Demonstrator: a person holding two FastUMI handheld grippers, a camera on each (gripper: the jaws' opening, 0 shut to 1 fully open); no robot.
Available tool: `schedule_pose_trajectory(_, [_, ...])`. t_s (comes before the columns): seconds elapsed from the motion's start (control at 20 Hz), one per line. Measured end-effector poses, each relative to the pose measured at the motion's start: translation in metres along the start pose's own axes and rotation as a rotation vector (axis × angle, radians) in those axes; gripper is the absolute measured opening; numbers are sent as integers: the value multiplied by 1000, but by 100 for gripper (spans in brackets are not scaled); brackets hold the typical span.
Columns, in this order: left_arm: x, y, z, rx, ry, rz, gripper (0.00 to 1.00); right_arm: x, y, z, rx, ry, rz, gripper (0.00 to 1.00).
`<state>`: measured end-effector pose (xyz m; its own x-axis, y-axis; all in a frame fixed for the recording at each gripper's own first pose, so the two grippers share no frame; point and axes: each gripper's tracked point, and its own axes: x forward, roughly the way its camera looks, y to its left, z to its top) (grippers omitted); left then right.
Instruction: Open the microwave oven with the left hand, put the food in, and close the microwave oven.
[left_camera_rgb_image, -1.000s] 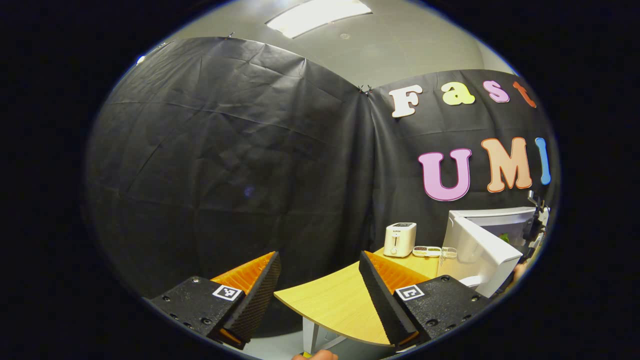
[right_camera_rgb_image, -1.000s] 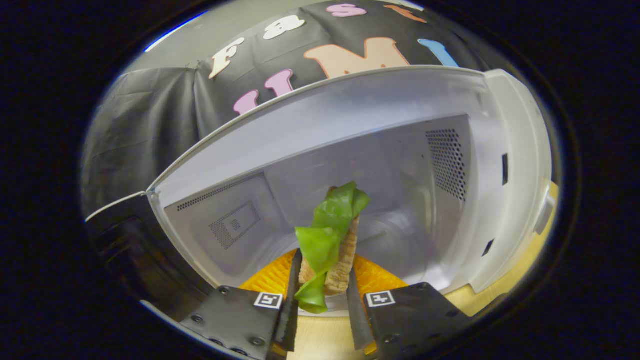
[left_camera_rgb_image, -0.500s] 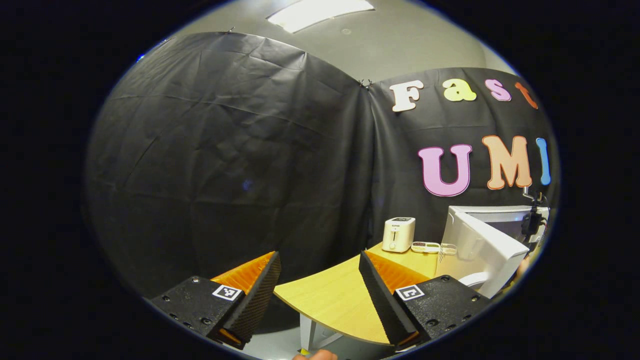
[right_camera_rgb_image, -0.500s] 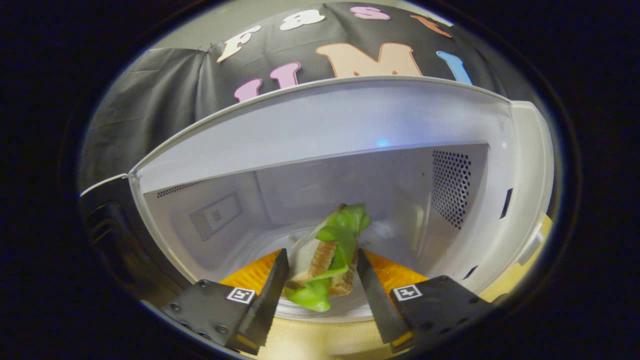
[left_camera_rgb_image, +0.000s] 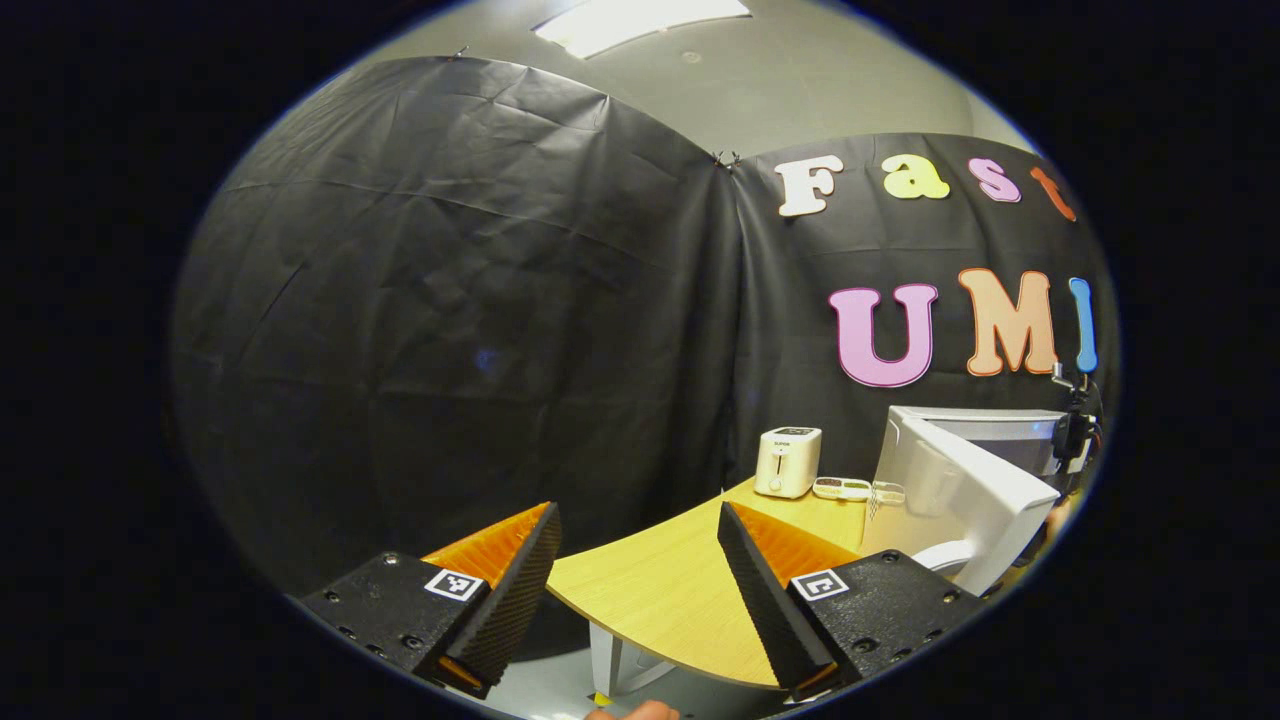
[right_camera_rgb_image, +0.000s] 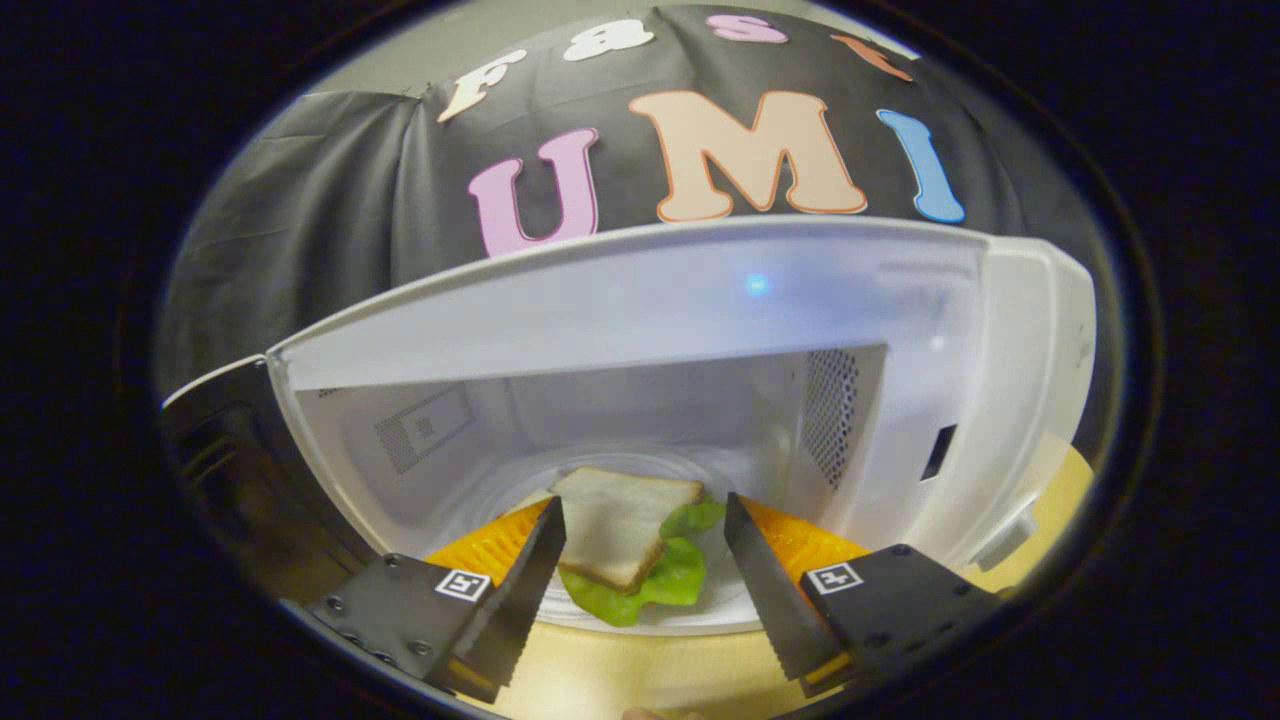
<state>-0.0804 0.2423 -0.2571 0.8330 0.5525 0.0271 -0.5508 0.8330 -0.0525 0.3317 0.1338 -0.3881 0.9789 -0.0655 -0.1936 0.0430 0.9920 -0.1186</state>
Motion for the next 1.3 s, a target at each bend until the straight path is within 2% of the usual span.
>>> schedule_pose_trajectory(0.4, [-3, -15, -4, -17, 21, -60, 94, -70, -5, 39, -93, -117, 66, 92])
schedule_pose_trajectory(0.5, [-7, -24, -5, -29, 27, -101, 87, -88, -8, 45, -119, -132, 85, 92])
schedule_pose_trajectory(0.55, [-9, -31, -6, -36, 34, -130, 81, -96, -11, 47, -128, -135, 94, 92])
schedule_pose_trajectory(0.65, [-11, -40, -11, -36, 49, -165, 62, -114, -12, 52, -131, -151, 122, 92])
schedule_pose_trajectory(0.75, [-11, -42, -12, -43, 62, -173, 34, -130, -16, 59, -145, -172, 136, 92])
schedule_pose_trajectory(0.8, [-12, -44, -15, -49, 75, -181, 27, -137, -19, 63, -155, -180, 134, 92])
schedule_pose_trajectory(0.85, [-15, -47, -18, -53, 87, -192, 16, -143, -25, 66, -165, -188, 130, 93])
schedule_pose_trajectory(0.9, [-15, -48, -20, -55, 97, -196, 11, -150, -32, 69, -168, -197, 124, 100])
schedule_pose_trajectory(0.95, [-15, -50, -22, -59, 102, -205, 0, -158, -39, 72, -164, -210, 120, 99])
schedule_pose_trajectory(1.0, [-15, -53, -21, -62, 101, -219, 0, -165, -46, 76, -154, -221, 115, 93])
schedule_pose_trajectory(1.1, [-17, -61, -17, -65, 89, -249, 2, -180, -68, 78, -152, -247, 88, 93])
schedule_pose_trajectory(1.15, [-18, -65, -17, -63, 85, -264, 2, -187, -82, 81, -154, -258, 60, 99])
schedule_pose_trajectory(1.3, [-18, -70, -10, -52, 67, -284, 2, -208, -121, 86, -153, -285, -13, 93])
